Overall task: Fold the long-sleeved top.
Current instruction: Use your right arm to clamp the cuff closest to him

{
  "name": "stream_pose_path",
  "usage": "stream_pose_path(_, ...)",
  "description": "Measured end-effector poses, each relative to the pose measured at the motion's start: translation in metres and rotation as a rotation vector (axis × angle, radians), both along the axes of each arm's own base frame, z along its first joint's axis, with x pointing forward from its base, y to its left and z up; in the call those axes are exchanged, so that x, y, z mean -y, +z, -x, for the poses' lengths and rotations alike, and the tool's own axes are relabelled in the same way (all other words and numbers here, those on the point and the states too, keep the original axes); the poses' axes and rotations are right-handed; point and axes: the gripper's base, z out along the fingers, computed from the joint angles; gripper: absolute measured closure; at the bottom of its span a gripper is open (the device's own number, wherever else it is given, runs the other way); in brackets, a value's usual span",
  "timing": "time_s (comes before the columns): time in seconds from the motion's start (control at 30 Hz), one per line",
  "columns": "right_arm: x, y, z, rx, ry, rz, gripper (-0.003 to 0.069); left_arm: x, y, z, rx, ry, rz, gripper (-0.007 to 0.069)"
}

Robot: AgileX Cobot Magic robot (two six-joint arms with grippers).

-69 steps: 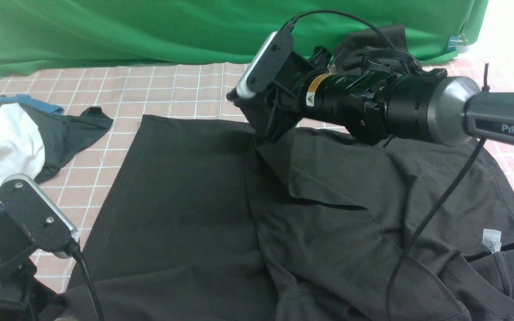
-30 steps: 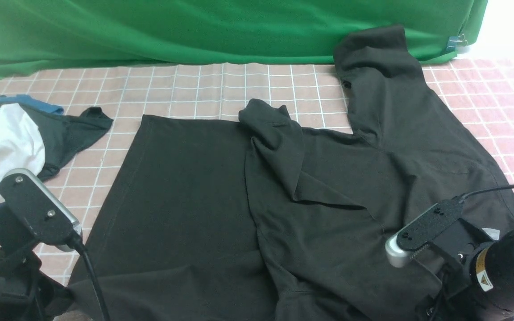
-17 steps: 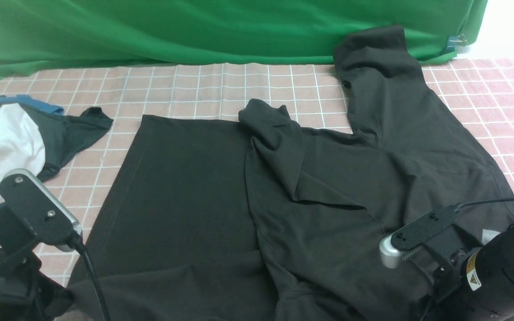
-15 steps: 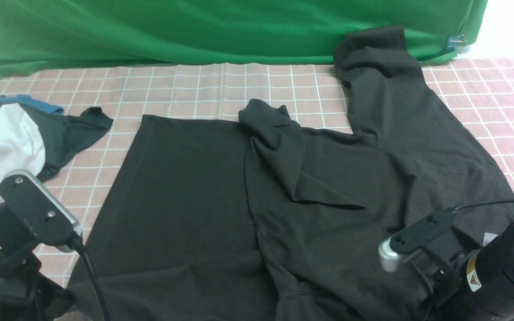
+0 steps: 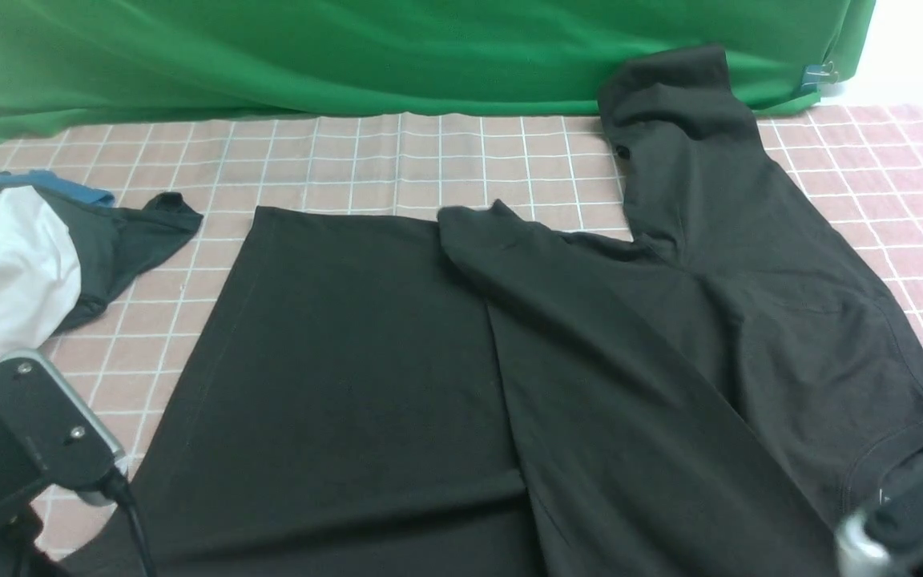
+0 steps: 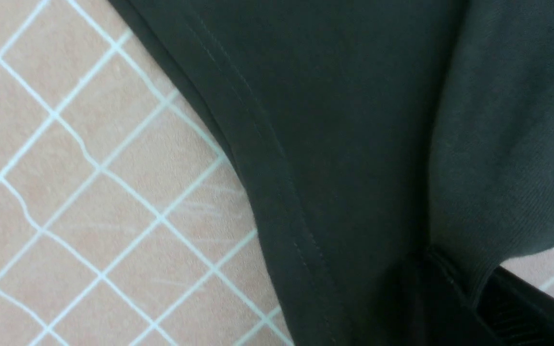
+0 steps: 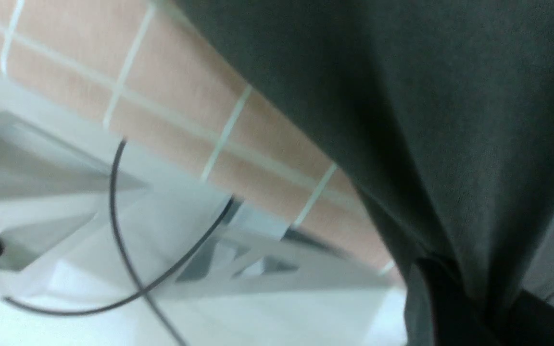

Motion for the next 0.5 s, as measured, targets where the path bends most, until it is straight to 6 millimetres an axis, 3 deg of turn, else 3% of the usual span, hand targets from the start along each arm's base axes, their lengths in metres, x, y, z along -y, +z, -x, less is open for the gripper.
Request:
stream_pose_path(0.23, 0.000, -0.007, 0.011, -0.074, -0.038, -0.027, 0.0501, -0.006, 0.005, 0.012, 0.007, -0.006, -0.045, 0.0589)
stream_pose_path(0.43, -0.002, -0.002, 0.008, -0.062, -0.079, -0.036, 0.0191, -0.009, 0.009, 0.017, 0.041, -0.009, -0.059, 0.0589)
stream_pose_path(0.5, -0.005, 0.006, 0.003, -0.033, -0.078, -0.055, 0.0135, -0.009, 0.009, 0.017, 0.041, -0.009, -0.060, 0.0589)
